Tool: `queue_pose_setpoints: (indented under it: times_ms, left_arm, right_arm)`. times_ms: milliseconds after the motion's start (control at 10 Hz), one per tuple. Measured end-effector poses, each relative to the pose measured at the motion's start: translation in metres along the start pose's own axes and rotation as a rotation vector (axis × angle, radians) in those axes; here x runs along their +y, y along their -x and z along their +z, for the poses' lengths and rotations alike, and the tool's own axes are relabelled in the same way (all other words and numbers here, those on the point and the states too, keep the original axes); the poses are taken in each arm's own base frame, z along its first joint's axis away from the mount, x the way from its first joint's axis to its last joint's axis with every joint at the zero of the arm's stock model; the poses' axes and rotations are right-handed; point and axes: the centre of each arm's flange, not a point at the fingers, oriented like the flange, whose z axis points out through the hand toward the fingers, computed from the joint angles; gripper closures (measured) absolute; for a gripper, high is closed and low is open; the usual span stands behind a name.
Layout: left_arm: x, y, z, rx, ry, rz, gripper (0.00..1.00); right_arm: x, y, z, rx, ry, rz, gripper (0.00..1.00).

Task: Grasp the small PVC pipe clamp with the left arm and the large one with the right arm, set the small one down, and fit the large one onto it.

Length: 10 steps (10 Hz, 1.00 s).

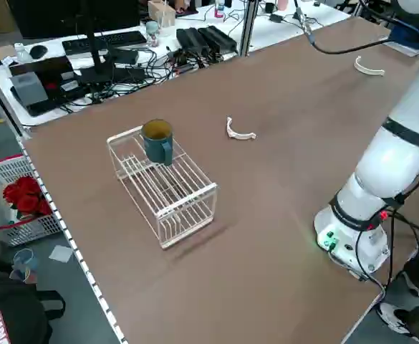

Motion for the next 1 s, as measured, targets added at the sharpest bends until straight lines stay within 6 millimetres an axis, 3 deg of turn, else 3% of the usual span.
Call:
queue_pose_setpoints:
  times_ms: [300, 500, 700, 900, 1000]
  left_arm:
    - [-0.001, -0.001, 0.002, -0.001, 0.0, -0.001, 0.0]
    - [-0.013, -0.019, 0.024, 0.0, 0.004, -0.025, 0.01]
    - [-0.032, -0.05, 0.082, -0.013, 0.011, -0.057, 0.01]
    - [-0.023, -0.069, 0.174, -0.001, 0.017, -0.069, 0.01]
    - [-0.012, -0.065, 0.221, 0.0, 0.019, -0.06, 0.01]
  right_arm:
    - [-0.002, -0.003, 0.013, 0.005, 0.0, -0.004, 0.0]
    - [-0.004, -0.008, 0.047, 0.038, -0.001, -0.007, 0.0]
    - [-0.008, -0.004, 0.102, 0.057, -0.003, -0.012, 0.0]
    - [-0.021, 0.002, 0.164, 0.095, -0.003, -0.011, 0.0]
    - [-0.028, 0.008, 0.196, 0.117, -0.004, 0.015, 0.0]
